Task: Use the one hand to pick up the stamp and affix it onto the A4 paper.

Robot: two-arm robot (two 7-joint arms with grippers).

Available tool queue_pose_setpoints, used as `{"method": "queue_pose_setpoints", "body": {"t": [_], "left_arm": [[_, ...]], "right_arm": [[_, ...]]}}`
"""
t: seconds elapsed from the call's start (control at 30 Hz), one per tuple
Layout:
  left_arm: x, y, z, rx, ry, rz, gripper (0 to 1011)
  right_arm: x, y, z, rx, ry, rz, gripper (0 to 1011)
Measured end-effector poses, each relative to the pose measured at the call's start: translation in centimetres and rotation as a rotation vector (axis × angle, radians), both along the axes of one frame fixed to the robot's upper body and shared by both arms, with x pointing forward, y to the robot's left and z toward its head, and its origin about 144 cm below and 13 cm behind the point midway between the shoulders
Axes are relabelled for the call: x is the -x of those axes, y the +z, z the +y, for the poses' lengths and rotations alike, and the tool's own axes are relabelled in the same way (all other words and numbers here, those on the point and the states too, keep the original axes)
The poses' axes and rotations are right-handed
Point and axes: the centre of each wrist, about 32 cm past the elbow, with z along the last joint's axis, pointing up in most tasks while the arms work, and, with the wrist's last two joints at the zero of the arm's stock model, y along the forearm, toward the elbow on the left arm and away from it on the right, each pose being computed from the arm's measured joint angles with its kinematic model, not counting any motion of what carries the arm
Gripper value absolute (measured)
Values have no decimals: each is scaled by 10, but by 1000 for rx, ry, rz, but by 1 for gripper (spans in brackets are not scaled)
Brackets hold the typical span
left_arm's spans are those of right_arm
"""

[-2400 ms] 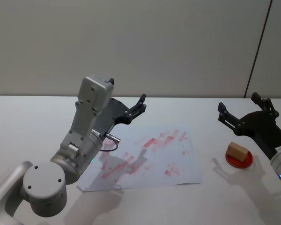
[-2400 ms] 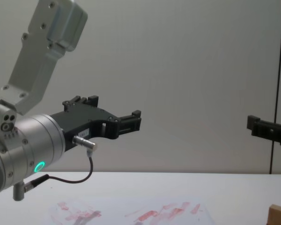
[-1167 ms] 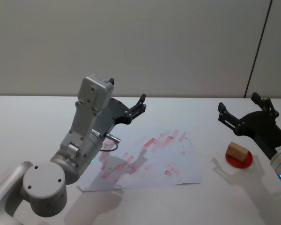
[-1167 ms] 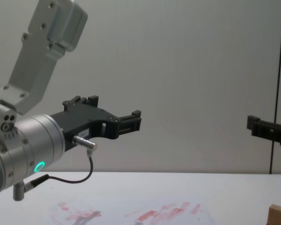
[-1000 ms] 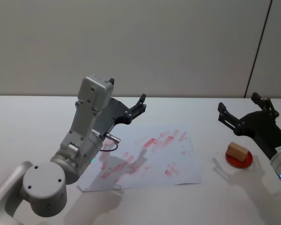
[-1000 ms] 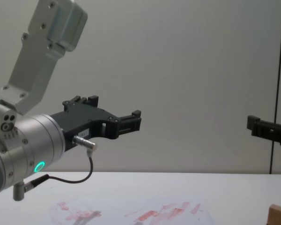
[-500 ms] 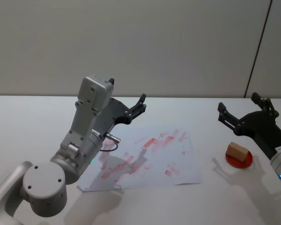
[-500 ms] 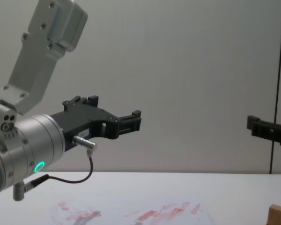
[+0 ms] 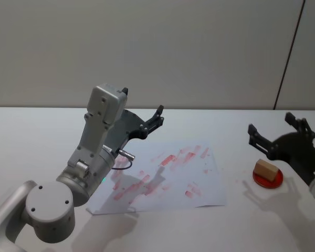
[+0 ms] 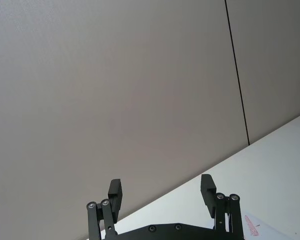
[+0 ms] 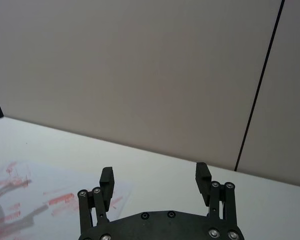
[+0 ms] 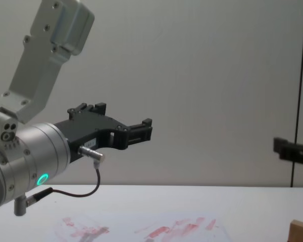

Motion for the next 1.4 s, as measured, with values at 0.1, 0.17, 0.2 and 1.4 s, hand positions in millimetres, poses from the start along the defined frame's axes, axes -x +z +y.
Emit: {"method": "queue_pose_setpoints", "body": {"t": [0.1,0.17,0.2,1.4], "left_arm": [[0,0,0,0,0,0,1002],[0,0,0,0,0,0,1003],[0,0,0,0,0,0,1003],[0,0,0,0,0,0,1002]], "right_arm": [[4,-1,-5,21,-8,29,1001],[8,-2,-8,39,-16,56,1001],[9,-3,-10,46,-18,64,1001],[-13,-25,-33,211,5,313,1001]]}}
